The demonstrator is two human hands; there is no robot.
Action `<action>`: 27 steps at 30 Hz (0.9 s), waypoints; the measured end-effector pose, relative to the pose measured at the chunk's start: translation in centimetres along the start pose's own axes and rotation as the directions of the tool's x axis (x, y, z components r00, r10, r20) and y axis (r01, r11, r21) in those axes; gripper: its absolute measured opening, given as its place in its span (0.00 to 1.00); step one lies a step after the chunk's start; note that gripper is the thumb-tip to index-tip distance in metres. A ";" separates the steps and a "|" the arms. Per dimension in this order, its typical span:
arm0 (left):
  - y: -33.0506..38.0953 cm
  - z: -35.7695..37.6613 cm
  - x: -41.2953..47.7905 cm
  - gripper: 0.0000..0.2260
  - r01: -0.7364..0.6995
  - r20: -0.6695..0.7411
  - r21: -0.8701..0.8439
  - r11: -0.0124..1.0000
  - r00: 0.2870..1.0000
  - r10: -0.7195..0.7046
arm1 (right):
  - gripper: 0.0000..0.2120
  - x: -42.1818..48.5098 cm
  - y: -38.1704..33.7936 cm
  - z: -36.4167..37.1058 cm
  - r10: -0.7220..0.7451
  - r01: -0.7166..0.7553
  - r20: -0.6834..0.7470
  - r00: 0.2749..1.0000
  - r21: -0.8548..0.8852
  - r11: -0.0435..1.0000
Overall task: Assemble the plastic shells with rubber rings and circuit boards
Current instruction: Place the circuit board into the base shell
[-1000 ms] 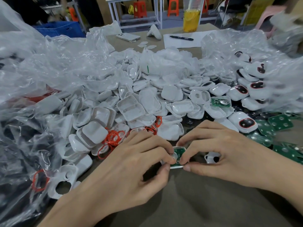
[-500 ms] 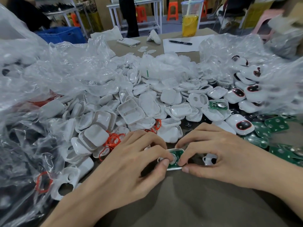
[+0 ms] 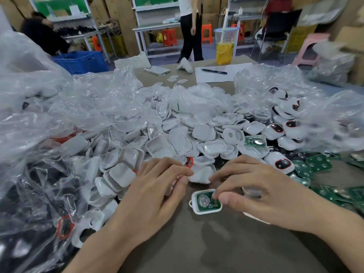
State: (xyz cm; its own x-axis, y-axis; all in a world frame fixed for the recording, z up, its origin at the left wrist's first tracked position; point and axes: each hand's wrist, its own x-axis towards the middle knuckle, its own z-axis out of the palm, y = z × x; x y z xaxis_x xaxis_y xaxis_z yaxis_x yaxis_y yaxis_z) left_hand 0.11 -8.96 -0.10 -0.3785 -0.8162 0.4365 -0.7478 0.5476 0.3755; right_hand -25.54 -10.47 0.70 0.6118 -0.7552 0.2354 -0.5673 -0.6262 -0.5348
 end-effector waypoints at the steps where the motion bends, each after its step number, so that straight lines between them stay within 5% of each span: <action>1: -0.1 0.0 0.1 0.12 0.011 -0.015 0.004 1.000 1.000 -0.011 | 0.15 0.0 0.1 -0.2 0.017 -0.015 -0.070 0.997 0.028 0.999; 6: -0.8 0.2 0.4 0.10 0.071 -0.065 0.020 0.997 0.995 -0.070 | 0.12 -0.1 1.9 -1.3 0.153 -0.167 -0.377 0.913 -0.005 0.986; 12: -1.4 0.6 0.7 0.09 0.109 -0.089 0.010 0.994 0.990 -0.108 | 0.13 -0.1 3.3 -1.2 0.220 -0.325 -0.496 0.840 -0.137 0.936; 19: -1.4 0.4 0.6 0.08 0.167 -0.090 -0.030 0.986 0.982 -0.169 | 0.17 -0.7 4.3 -1.2 0.406 -0.533 -0.497 0.767 -0.141 0.834; 27: -1.6 0.4 0.6 0.08 0.169 -0.101 -0.039 0.985 0.980 -0.172 | 0.14 -0.6 4.5 -1.3 0.426 -0.556 -0.476 0.769 -0.171 0.813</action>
State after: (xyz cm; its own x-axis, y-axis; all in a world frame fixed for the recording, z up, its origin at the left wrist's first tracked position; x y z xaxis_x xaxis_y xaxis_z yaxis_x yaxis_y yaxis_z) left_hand 0.87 -10.43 -0.77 -0.1872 -0.8755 0.4454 -0.7790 0.4085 0.4756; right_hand -29.17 -13.10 -0.84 -0.0336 -0.9400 0.3395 -0.8959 -0.1223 -0.4271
